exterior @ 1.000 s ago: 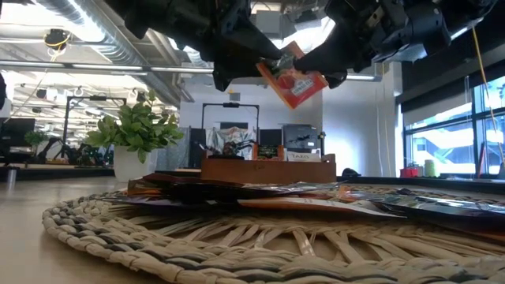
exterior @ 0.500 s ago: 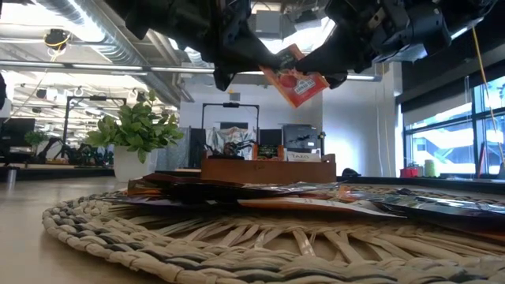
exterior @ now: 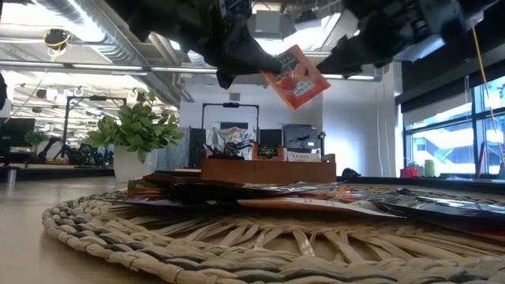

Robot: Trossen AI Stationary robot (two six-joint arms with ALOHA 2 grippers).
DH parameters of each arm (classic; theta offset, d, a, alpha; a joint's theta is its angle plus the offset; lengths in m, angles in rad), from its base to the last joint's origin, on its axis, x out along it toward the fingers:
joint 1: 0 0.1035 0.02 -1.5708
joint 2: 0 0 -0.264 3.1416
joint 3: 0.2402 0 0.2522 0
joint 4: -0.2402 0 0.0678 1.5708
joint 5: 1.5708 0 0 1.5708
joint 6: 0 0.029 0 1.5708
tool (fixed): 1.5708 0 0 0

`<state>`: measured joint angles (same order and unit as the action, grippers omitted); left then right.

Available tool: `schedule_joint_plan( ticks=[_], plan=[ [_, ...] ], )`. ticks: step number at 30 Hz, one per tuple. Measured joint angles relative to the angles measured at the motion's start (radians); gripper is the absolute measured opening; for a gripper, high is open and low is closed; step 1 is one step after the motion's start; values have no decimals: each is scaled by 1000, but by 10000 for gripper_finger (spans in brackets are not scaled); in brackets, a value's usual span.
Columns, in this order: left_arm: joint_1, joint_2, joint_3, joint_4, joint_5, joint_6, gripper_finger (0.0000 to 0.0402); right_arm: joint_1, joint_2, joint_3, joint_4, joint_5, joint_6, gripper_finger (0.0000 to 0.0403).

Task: Pick & Place Tea
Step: Put the orange and black tea bag into the middle section of the wooden organizer

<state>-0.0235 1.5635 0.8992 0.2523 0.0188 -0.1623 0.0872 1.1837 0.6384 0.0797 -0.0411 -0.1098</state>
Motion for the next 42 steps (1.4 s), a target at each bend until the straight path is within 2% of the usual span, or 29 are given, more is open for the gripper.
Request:
schedule_joint_plan(
  ticks=[2, 5, 10, 15, 19, 25, 31, 42],
  plan=[
    [26, 0, 32, -60, 9, 11, 3, 0, -66, 0, -89, 7, 1, 160],
    [69, 0, 122, -246, 3, 39, 3, 0, -151, 0, -185, 18, 24, 168],
    [155, 0, 275, -499, 0, 112, 3, 0, -220, 0, -256, 21, 61, 171],
    [253, 37, 413, -672, 22, 190, 3, 0, -209, 0, -257, 22, 28, 171],
    [310, 125, 537, -792, 85, 244, 3, 0, -184, -1, -256, 22, 23, 171],
    [348, 262, 697, -972, 97, 346, 3, 0, -133, -9, -257, 22, 27, 171],
    [377, 363, 781, -1035, 78, 364, 3, 0, -84, -9, -257, 22, 27, 171],
    [388, 447, 787, -1039, 63, 430, 3, 0, -41, -9, -255, 23, 26, 171]
  ],
)
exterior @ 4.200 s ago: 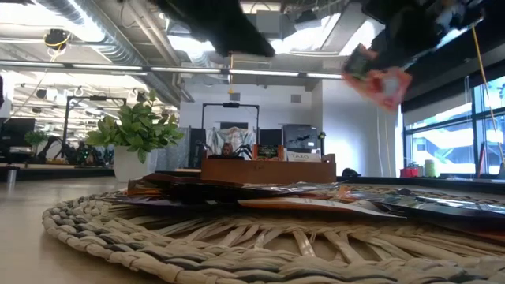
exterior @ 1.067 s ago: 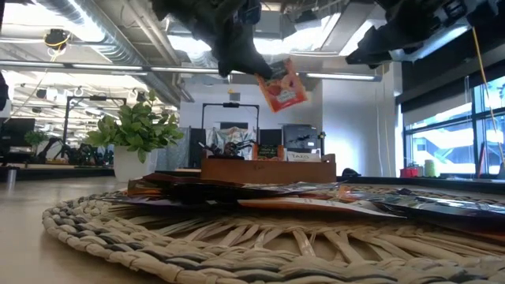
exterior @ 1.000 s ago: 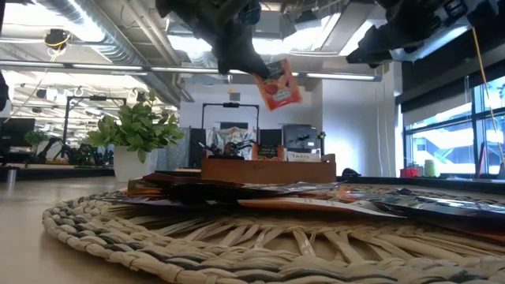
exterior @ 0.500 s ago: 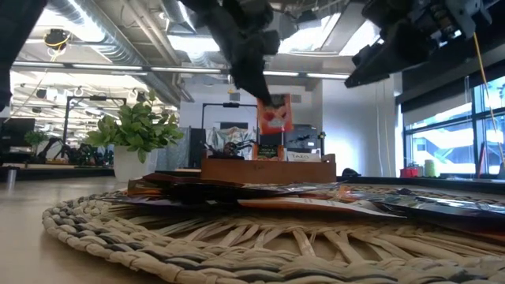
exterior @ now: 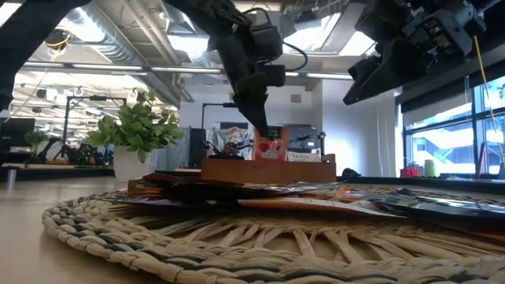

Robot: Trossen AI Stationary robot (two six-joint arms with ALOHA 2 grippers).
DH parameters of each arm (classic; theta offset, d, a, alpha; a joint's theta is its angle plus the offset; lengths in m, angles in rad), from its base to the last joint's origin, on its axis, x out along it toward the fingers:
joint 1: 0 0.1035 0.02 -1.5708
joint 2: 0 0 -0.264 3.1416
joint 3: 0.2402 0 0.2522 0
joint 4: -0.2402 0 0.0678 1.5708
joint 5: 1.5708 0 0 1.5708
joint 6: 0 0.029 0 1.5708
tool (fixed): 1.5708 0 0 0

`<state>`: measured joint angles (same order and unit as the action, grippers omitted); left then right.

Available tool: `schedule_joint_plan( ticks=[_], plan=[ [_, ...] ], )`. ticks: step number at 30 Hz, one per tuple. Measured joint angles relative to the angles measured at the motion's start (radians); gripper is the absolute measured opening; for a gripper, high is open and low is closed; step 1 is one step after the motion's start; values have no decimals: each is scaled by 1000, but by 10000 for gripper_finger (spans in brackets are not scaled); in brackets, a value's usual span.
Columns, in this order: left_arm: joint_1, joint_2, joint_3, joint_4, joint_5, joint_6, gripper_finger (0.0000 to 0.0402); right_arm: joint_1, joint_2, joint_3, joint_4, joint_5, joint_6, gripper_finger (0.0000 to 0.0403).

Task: Pick & Place Tea
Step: Put the orange and black tea bag into the middle section of the wooden organizer

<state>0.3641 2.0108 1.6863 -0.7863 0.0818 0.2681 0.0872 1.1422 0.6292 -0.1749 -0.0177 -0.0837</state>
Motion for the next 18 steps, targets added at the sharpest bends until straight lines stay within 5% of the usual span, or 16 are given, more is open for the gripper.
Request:
schedule_joint_plan(
  ticks=[7, 18],
  plan=[
    [-12, 2, -21, 18, -139, 67, 4, 0, 0, 0, 0, 0, 0, 171],
    [-34, 2, -27, 34, -138, 56, 4, 0, 0, 0, -1, 0, 0, 171]
  ],
)
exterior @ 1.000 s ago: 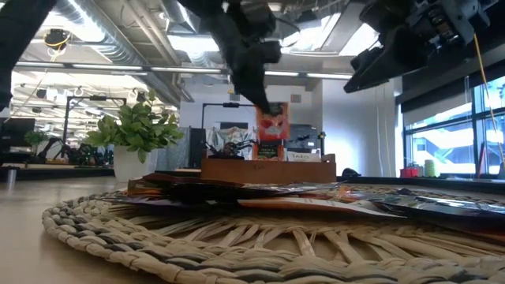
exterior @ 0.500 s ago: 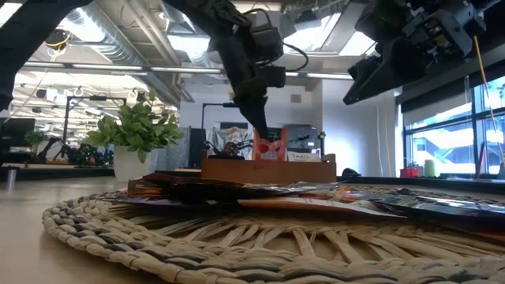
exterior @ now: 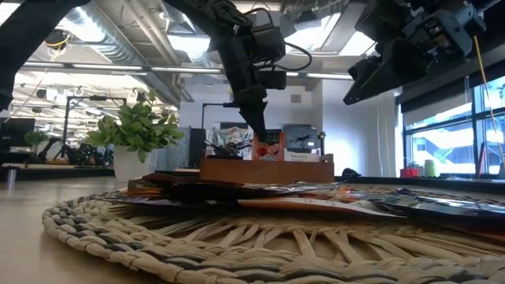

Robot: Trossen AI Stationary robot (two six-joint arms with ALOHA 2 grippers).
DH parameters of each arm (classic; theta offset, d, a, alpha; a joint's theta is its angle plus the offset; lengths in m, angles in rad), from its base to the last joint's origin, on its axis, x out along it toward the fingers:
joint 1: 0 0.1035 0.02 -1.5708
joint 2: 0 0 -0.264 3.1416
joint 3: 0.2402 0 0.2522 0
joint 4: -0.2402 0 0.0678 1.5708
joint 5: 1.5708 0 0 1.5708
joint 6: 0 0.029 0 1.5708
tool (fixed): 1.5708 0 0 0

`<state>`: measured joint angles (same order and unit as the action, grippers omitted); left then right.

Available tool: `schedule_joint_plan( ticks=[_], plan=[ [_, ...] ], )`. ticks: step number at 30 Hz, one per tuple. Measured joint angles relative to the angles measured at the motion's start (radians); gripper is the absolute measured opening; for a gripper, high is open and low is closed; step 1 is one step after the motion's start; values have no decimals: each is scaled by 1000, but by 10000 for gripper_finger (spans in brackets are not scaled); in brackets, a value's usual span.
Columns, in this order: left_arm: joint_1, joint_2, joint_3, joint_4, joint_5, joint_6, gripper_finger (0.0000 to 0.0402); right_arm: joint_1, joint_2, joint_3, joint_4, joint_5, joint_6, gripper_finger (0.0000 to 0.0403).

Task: Pick & Place Tea
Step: Put the orange and black tea bag into the middle section of the wooden organizer, then adjust the black and white tea bag in the wooden organizer

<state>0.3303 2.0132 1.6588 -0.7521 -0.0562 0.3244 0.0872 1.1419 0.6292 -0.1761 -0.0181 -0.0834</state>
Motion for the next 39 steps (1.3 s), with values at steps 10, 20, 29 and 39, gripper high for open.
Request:
schedule_joint_plan(
  ticks=[10, 20, 29, 39],
  plan=[
    [-17, 0, 0, 9, -45, 4, 22, 0, 0, 0, -1, 0, 0, 171],
    [-17, 0, 0, 9, -84, 2, 67, 0, 0, 0, -2, 0, 11, 171],
    [-17, -29, 28, -42, -226, 20, 93, 0, 0, 0, -2, -1, 12, 171],
    [-84, -213, 30, -180, 10, -106, 95, 0, 0, 0, -30, -1, 29, 171]
  ],
)
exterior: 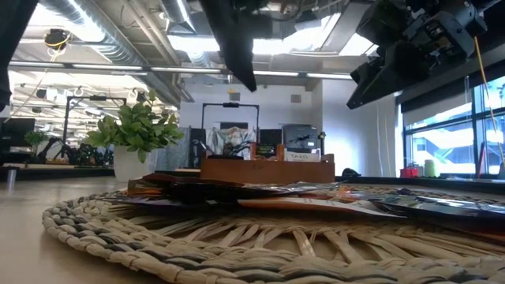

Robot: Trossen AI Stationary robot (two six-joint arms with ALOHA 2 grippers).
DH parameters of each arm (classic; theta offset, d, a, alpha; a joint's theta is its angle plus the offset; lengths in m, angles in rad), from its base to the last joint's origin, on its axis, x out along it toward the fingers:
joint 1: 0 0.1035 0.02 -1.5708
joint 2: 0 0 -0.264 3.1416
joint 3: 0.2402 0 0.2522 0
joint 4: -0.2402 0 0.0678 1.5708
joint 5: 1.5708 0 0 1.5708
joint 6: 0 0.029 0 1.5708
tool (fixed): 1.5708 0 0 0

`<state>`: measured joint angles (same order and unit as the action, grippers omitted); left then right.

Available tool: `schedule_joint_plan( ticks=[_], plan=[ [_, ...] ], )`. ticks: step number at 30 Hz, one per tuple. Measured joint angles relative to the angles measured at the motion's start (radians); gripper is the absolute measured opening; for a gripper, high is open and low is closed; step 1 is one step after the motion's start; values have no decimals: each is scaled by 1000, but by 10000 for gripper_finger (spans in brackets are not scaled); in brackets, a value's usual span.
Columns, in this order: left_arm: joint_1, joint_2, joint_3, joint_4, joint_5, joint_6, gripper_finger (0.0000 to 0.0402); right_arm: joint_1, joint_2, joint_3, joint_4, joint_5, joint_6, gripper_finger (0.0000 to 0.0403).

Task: Pick & Place Tea
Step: Adjust the black and white tea bag in the wooden organizer

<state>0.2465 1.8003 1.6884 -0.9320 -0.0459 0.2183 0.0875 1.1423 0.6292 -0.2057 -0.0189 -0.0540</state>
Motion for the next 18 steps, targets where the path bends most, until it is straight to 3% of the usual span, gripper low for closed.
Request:
schedule_joint_plan(
  ticks=[8, 18],
  plan=[
    [-146, 9, -148, -5, 49, -48, 95, 0, 0, 0, 14, 0, -3, 171],
    [-183, 15, -315, 118, -61, -176, 96, 0, 0, 0, 31, 0, -1, 171]
  ],
)
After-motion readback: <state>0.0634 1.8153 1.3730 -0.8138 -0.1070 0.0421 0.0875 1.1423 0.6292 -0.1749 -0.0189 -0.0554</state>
